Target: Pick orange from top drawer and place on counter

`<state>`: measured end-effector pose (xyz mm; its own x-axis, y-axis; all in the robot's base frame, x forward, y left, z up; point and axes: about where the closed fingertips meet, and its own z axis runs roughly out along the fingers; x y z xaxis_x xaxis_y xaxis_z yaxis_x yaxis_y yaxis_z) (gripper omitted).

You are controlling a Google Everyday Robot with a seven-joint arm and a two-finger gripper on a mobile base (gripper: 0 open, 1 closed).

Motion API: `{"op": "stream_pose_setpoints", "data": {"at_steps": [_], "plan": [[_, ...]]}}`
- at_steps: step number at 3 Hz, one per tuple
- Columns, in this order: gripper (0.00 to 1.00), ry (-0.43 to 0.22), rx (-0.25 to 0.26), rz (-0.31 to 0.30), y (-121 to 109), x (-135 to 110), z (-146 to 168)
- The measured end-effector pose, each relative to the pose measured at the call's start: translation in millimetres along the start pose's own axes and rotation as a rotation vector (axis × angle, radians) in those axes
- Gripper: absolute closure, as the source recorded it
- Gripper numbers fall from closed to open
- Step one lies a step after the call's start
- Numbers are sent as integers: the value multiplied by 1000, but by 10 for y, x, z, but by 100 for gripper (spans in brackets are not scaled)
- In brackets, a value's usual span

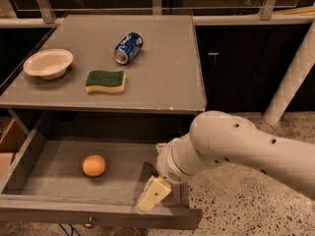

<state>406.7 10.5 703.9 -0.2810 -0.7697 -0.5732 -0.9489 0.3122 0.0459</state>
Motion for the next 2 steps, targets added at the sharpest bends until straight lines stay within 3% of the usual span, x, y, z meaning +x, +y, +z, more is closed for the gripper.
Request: {"op": "stream_pose_setpoints", "data": {"at_steps": [1, 2], "plan": [[0, -1, 2, 0, -3, -2, 3], [0, -25, -17, -29, -23, -157, 389]]}}
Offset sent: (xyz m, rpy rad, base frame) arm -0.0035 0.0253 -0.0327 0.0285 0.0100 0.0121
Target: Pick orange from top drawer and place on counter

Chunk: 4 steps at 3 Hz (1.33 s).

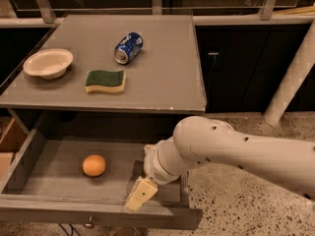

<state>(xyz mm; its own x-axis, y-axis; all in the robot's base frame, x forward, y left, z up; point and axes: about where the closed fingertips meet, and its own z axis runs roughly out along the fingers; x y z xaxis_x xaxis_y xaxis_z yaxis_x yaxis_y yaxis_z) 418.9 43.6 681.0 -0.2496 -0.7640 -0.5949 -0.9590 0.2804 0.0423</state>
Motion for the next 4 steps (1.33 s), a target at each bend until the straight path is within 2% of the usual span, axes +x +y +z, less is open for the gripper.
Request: {"op": "stream_pose_setpoints", "data": {"at_steps": [1, 2, 4], "plan": [[0, -6, 13, 4, -67, -26, 64], [0, -45, 58, -26, -352, -345, 127], [0, -52, 55, 1, -378, -343, 196]]}}
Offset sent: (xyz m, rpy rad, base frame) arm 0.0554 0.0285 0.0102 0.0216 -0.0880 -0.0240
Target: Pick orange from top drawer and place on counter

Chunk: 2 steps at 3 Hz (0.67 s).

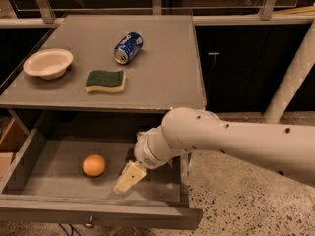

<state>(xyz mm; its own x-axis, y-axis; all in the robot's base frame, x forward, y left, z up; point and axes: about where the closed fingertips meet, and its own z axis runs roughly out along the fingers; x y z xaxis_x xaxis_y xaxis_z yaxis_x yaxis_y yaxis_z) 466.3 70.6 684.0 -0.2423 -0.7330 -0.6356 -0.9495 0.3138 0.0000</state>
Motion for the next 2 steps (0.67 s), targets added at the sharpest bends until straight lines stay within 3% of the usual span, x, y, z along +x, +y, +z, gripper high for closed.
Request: {"op": "stream_pose_setpoints", "data": {"at_steps": [1, 2], "plan": [[0, -8, -34, 7, -35, -183, 403], [0, -8, -34, 7, -35, -183, 403]]}}
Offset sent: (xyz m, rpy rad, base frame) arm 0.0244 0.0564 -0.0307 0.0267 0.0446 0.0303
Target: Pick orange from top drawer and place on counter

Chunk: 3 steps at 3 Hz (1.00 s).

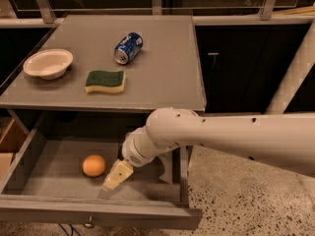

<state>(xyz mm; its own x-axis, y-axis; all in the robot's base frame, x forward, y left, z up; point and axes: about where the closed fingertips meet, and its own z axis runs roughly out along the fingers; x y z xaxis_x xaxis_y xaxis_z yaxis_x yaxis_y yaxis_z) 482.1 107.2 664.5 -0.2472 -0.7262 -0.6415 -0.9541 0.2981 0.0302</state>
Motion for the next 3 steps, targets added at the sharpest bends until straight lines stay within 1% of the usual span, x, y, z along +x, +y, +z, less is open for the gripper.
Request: {"op": "stream_pose_setpoints", "data": {"at_steps": [1, 2, 3], "plan": [[0, -16, -19, 41, 86, 81, 146], [0, -50, -42, 87, 129, 108, 337], [0, -51, -45, 91, 131, 114, 359]]}}
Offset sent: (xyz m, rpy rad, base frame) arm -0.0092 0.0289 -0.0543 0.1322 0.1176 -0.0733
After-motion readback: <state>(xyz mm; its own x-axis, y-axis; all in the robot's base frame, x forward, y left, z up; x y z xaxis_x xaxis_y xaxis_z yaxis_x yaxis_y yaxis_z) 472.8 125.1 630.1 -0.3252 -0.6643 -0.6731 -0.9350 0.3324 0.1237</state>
